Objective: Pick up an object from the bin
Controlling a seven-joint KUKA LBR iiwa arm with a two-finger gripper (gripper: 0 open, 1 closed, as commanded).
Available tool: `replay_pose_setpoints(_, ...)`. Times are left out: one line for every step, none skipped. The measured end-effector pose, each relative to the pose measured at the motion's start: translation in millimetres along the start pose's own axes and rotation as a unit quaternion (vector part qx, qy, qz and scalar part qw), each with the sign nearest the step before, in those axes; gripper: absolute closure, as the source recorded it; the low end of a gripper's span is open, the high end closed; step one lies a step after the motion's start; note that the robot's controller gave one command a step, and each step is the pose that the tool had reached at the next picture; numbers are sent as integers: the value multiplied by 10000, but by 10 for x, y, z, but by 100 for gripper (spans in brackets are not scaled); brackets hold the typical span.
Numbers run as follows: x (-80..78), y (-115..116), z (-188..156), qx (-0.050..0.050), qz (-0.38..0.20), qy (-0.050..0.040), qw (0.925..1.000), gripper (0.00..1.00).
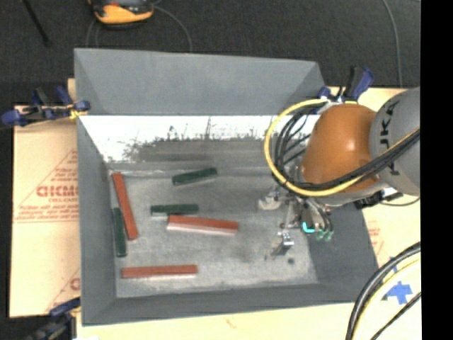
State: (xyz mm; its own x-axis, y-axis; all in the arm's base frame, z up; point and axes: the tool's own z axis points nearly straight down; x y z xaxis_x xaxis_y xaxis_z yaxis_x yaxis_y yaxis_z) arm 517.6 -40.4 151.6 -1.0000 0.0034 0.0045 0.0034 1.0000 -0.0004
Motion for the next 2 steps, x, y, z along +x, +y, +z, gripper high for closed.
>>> replay_pose_setpoints(-20, 0, -37, 3, -6, -39, 10000, 0)
replay_pose_setpoints(-796, 293, 725, 1, -434, 2, 9991, 100)
